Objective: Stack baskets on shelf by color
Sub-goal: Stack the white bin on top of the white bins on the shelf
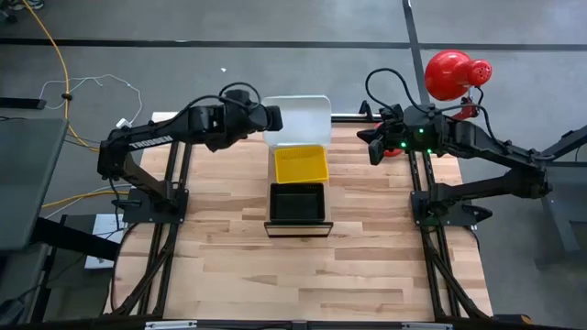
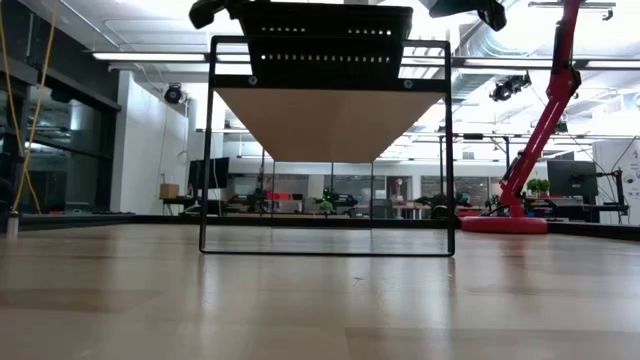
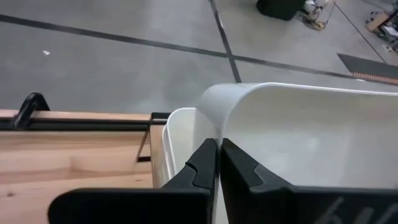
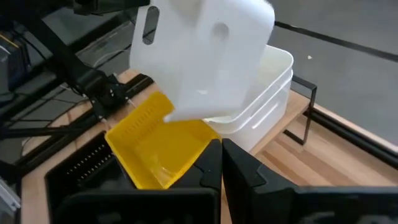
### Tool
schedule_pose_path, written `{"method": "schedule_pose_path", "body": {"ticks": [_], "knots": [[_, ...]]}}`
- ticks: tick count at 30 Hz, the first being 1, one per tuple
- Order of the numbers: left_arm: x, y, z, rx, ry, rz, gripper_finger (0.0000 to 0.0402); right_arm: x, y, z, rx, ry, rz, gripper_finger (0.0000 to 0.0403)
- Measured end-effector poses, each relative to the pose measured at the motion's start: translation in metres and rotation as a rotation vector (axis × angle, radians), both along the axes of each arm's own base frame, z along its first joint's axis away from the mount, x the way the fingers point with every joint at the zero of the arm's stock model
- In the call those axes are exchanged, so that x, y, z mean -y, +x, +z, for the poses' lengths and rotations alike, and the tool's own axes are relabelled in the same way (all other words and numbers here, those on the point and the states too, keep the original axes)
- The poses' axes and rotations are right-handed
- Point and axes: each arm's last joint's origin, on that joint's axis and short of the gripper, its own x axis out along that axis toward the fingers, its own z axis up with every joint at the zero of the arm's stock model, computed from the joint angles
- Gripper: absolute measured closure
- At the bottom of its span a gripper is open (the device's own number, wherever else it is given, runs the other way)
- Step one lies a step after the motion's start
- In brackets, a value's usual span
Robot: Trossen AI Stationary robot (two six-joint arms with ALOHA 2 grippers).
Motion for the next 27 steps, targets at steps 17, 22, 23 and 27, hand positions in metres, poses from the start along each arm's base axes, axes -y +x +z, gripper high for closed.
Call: {"method": "schedule_pose_path", "body": {"ticks": [17, 22, 23, 27], "knots": [[0.009, 0.002, 0.002, -0.042, 0.015, -0.08, 0.0362, 0.0, 0.0, 0.0, -0.004, -0.007, -0.01, 0.0403], [0.008, -0.002, 0.005, -0.043, 0.02, -0.088, 0.0318, 0.001, 0.0, 0.0, -0.005, -0.011, -0.017, 0.0403], [0.008, -0.003, 0.007, -0.038, 0.023, -0.091, 0.0308, 0.001, 0.0, 0.0, -0.005, -0.011, -0.017, 0.0403], [0.005, -0.015, 0.022, 0.013, 0.057, -0.128, 0.027, 0.001, 0.0, 0.001, 0.009, -0.011, -0.012, 0.0403]]}}
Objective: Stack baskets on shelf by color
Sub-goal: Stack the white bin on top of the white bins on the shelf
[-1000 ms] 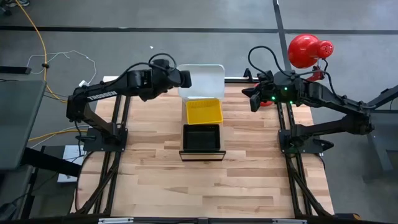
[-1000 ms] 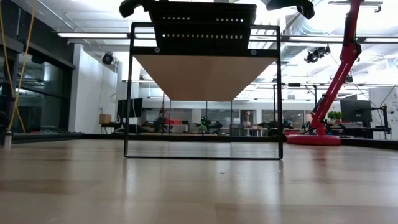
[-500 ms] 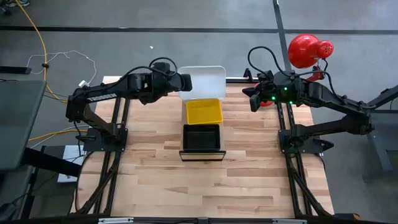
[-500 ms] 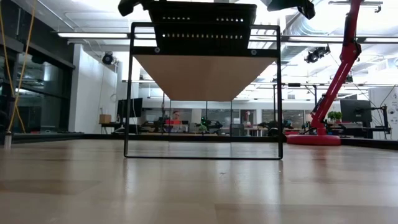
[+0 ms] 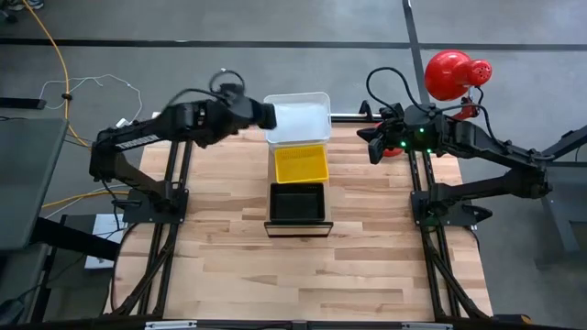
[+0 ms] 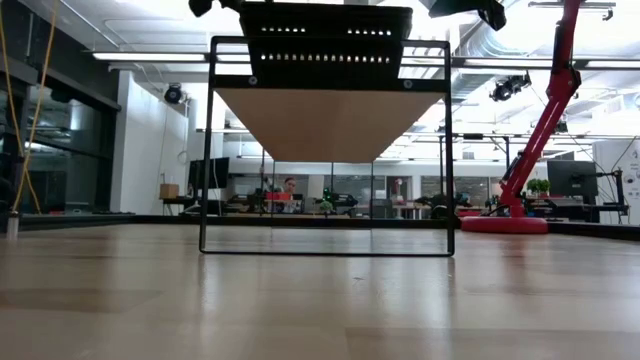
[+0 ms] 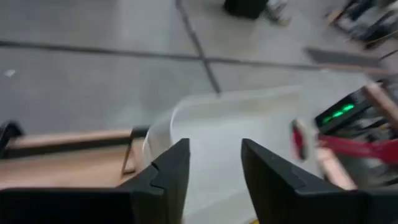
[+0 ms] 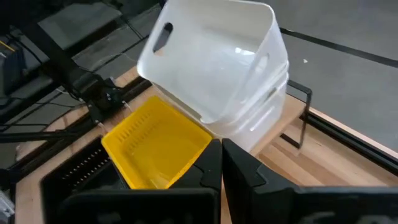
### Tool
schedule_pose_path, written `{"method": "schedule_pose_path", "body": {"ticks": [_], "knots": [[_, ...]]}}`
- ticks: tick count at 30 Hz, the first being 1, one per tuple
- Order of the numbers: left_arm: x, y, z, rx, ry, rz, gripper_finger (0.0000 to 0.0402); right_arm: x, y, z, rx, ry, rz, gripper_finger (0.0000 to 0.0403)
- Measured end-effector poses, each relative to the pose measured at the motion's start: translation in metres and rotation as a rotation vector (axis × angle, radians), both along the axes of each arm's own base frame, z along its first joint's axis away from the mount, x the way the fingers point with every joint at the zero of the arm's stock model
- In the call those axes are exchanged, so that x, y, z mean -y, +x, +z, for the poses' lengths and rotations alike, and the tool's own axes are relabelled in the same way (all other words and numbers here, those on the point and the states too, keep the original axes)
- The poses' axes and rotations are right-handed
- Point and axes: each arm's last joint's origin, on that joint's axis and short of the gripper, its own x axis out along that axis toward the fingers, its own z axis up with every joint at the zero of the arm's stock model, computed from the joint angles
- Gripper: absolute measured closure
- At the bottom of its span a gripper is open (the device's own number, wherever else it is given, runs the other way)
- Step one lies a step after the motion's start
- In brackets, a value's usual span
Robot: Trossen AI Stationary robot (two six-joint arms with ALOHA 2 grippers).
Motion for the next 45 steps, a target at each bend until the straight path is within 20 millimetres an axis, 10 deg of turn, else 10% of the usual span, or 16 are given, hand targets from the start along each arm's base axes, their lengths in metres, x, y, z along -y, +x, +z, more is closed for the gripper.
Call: {"method": "schedule_pose_path", "body": {"ticks": [15, 23, 32, 45], "knots": [[0.031, -0.088, 0.066, -0.05, 0.326, -0.326, 0.0245, 0.012, 0.052, 0.006, 0.209, 0.012, 0.007, 0.0367], [0.048, -0.098, 0.028, 0.005, 0.396, -0.466, 0.0256, 0.027, 0.086, 0.014, -0.074, -0.009, -0.205, 0.0268], [0.054, -0.102, -0.026, 0.189, 0.372, -0.593, 0.0257, 0.051, 0.131, 0.005, -0.195, 0.051, -0.39, 0.0256], [0.058, -0.111, -0.03, 0.24, 0.369, -0.676, 0.0255, 0.069, 0.152, -0.004, -0.234, 0.024, -0.539, 0.0267]]}}
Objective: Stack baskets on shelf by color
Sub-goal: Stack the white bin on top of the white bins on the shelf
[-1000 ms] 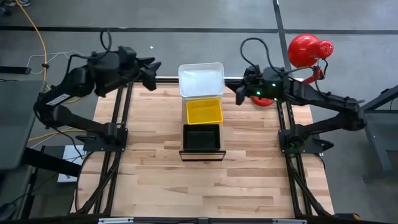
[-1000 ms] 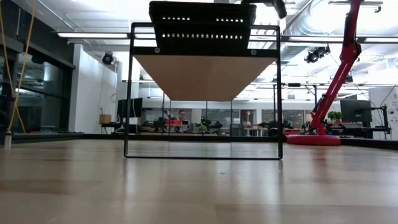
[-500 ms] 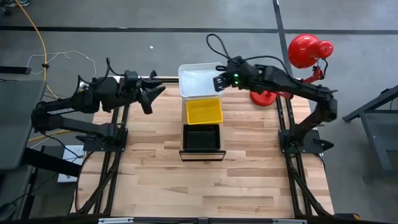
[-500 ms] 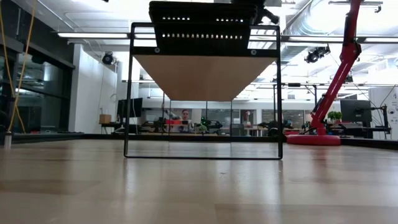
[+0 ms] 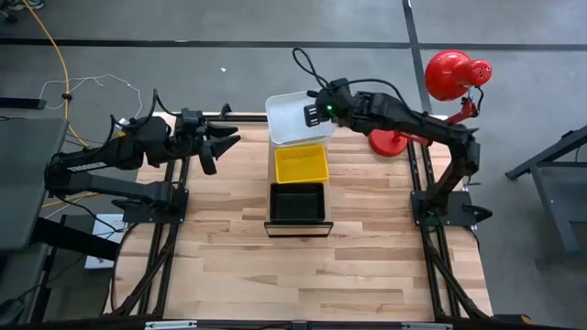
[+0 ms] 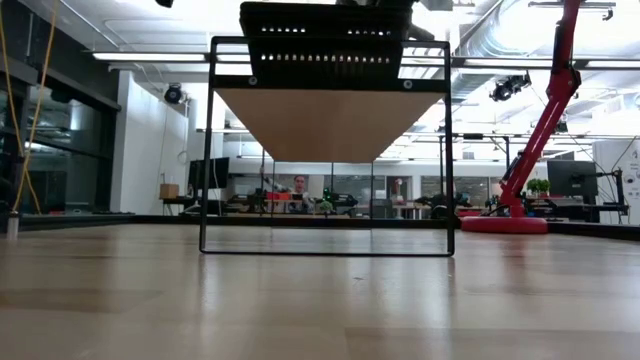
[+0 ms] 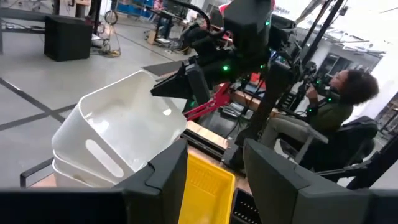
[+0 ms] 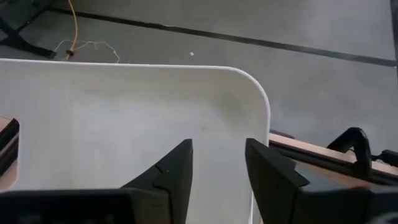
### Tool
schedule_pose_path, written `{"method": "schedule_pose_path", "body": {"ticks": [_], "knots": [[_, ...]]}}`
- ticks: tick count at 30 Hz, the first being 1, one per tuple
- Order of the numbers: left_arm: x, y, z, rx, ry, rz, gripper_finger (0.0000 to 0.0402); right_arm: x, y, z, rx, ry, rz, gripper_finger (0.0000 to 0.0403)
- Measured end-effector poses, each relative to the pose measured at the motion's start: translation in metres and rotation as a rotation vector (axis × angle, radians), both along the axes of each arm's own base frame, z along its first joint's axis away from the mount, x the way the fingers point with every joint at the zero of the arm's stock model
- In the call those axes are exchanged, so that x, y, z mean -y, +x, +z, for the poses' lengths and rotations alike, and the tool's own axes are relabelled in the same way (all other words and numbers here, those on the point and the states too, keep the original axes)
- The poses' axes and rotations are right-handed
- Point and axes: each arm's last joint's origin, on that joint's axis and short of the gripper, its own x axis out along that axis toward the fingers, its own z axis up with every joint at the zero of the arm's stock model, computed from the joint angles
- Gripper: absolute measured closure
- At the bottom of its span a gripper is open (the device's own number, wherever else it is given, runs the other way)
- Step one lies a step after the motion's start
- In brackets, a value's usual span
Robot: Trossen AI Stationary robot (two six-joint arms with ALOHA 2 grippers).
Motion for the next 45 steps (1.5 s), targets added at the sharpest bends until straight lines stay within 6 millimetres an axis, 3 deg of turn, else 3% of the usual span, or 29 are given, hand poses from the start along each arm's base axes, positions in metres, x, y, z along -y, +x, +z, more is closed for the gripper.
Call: {"method": "schedule_pose_path", "body": {"ticks": [9, 18, 33, 37, 42, 45], "knots": [[0.0, 0.0, 0.0, 0.015, -0.032, -0.007, 0.0259, -0.007, -0.02, 0.025, 0.053, -0.056, 0.018, 0.027], [0.0, 0.0, 0.0, 0.034, -0.074, -0.003, 0.0259, 0.013, -0.022, 0.013, -0.012, -0.005, -0.014, 0.027], [-0.001, 0.002, -0.001, 0.036, -0.084, 0.024, 0.0259, 0.025, -0.015, 0.004, -0.006, 0.059, 0.046, 0.0271], [-0.001, 0.002, -0.001, 0.038, -0.091, 0.024, 0.0259, 0.026, -0.013, 0.001, -0.02, 0.069, 0.044, 0.0302], [-0.001, 0.002, -0.001, 0.038, -0.091, 0.024, 0.0259, 0.022, -0.012, 0.001, -0.016, 0.076, 0.059, 0.0384], [-0.001, 0.002, -0.001, 0.037, -0.091, 0.024, 0.0259, 0.015, -0.009, 0.001, 0.0, 0.093, 0.078, 0.0393]]}}
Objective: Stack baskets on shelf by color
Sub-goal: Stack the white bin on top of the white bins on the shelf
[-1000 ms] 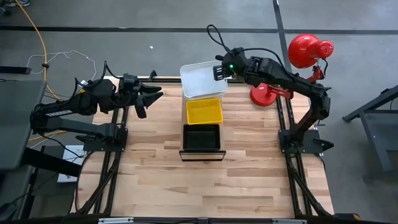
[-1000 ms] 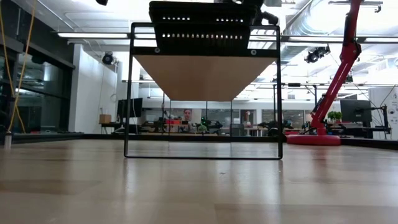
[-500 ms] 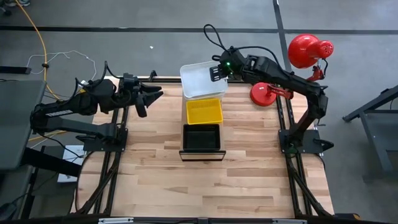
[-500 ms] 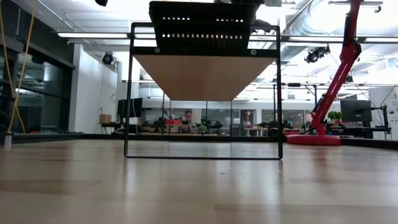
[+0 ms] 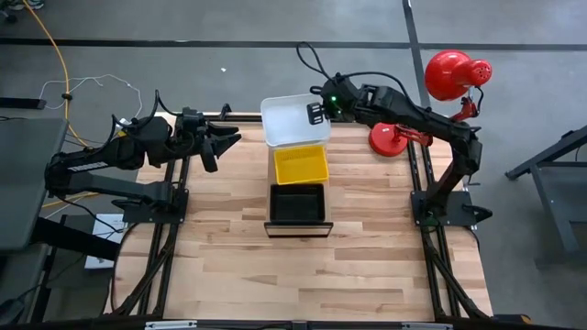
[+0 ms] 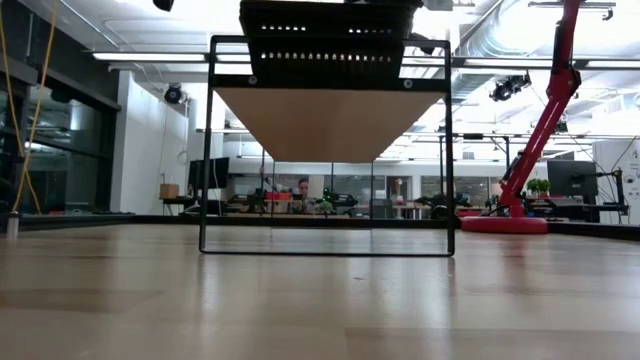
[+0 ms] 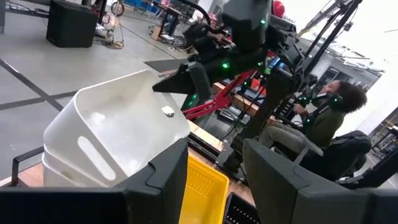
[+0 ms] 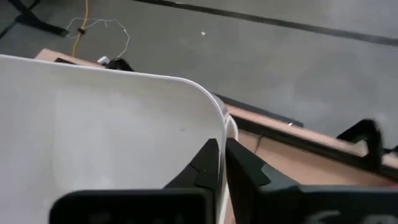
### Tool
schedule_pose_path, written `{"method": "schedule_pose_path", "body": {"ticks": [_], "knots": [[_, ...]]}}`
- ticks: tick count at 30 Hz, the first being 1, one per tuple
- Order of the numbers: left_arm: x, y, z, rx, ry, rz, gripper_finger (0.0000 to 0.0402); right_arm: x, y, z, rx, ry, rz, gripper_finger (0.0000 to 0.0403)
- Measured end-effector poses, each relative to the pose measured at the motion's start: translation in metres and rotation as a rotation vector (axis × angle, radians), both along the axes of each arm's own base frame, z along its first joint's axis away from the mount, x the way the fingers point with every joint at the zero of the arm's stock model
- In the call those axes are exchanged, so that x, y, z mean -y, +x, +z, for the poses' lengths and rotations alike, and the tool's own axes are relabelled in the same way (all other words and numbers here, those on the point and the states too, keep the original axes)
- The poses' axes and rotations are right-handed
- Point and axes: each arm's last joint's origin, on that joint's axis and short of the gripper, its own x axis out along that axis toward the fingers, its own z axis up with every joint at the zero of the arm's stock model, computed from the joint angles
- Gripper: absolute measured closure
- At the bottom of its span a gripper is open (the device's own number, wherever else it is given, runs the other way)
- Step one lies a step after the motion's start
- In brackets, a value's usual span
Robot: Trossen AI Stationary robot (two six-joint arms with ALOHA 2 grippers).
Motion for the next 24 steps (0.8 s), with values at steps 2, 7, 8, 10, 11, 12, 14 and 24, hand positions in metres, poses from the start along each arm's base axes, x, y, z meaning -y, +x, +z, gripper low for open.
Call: {"method": "schedule_pose_path", "body": {"ticks": [2, 7, 8, 10, 11, 12, 14, 24], "knots": [[0.0, 0.0, 0.0, 0.0, 0.0, 0.0, 0.0259, -0.006, 0.002, -0.001, 0.004, 0.012, 0.005, 0.039], [0.0, 0.0, 0.0, -0.001, -0.001, -0.006, 0.0259, -0.015, 0.003, 0.001, 0.009, 0.001, -0.005, 0.0399], [0.0, 0.0, 0.0, -0.001, -0.001, -0.01, 0.0259, -0.015, 0.002, 0.002, 0.022, 0.007, -0.006, 0.04], [0.0, 0.0, 0.0, -0.001, -0.002, -0.017, 0.0259, -0.017, 0.0, 0.007, 0.054, 0.009, 0.002, 0.0401], [0.001, 0.0, 0.0, -0.001, -0.002, -0.019, 0.0259, -0.018, -0.002, 0.01, 0.077, 0.018, 0.004, 0.0401], [0.001, 0.0, 0.0, -0.001, -0.002, -0.019, 0.0259, -0.019, -0.004, 0.014, 0.1, 0.021, 0.004, 0.0402], [0.001, 0.0, 0.0, -0.003, -0.002, -0.019, 0.0259, -0.021, -0.009, 0.02, 0.134, 0.036, 0.012, 0.0402], [0.002, 0.001, 0.0, -0.01, 0.006, -0.081, 0.0259, -0.017, -0.03, 0.035, 0.234, 0.178, 0.079, 0.0403]]}}
